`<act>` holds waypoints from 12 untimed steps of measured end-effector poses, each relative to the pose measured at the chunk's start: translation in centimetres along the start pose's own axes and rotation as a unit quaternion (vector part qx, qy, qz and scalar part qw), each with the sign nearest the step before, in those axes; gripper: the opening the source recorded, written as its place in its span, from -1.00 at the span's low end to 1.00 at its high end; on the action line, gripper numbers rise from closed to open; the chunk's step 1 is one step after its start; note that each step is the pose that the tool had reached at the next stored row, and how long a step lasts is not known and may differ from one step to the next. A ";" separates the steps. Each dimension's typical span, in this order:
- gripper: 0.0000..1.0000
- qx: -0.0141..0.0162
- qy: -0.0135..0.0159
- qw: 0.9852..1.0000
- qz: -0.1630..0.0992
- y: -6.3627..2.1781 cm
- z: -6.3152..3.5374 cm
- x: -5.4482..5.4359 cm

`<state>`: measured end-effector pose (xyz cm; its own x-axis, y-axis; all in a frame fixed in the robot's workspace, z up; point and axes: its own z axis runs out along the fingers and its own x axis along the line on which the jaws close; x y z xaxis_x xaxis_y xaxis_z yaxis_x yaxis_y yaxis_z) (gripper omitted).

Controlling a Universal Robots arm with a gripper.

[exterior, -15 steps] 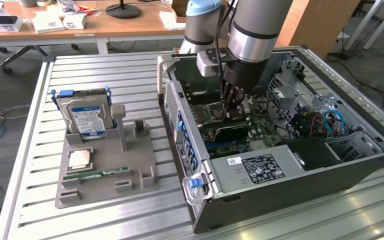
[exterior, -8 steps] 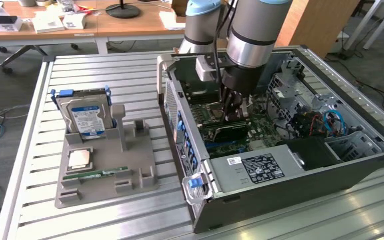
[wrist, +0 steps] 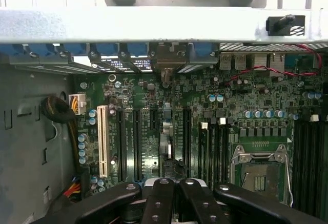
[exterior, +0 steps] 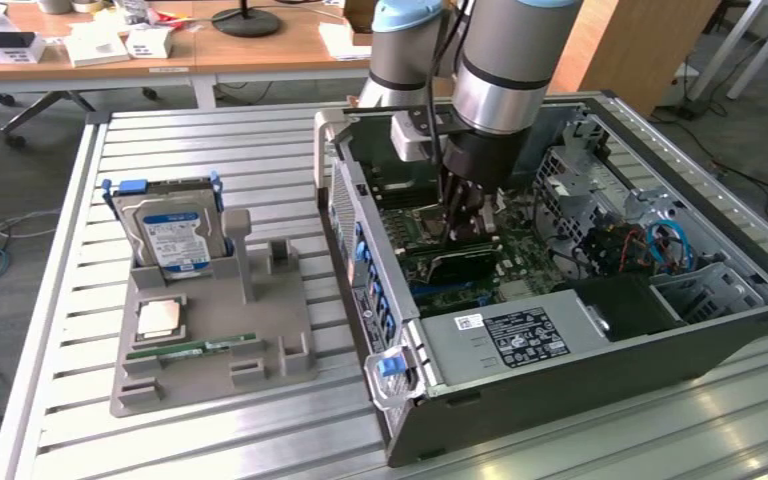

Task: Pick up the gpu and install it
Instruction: 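Press down on the gpu until it lock into place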

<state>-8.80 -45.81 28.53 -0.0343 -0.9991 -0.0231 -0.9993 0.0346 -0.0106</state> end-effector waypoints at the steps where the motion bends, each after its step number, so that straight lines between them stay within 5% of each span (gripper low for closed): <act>1: -0.79 0.000 0.000 1.000 0.000 0.00 0.04 0.0; 12: -0.79 0.001 0.000 1.000 0.000 0.07 0.87 -0.2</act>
<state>-8.85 -45.63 27.67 -0.0345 -0.9991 -0.0232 -0.9993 0.0347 -0.0125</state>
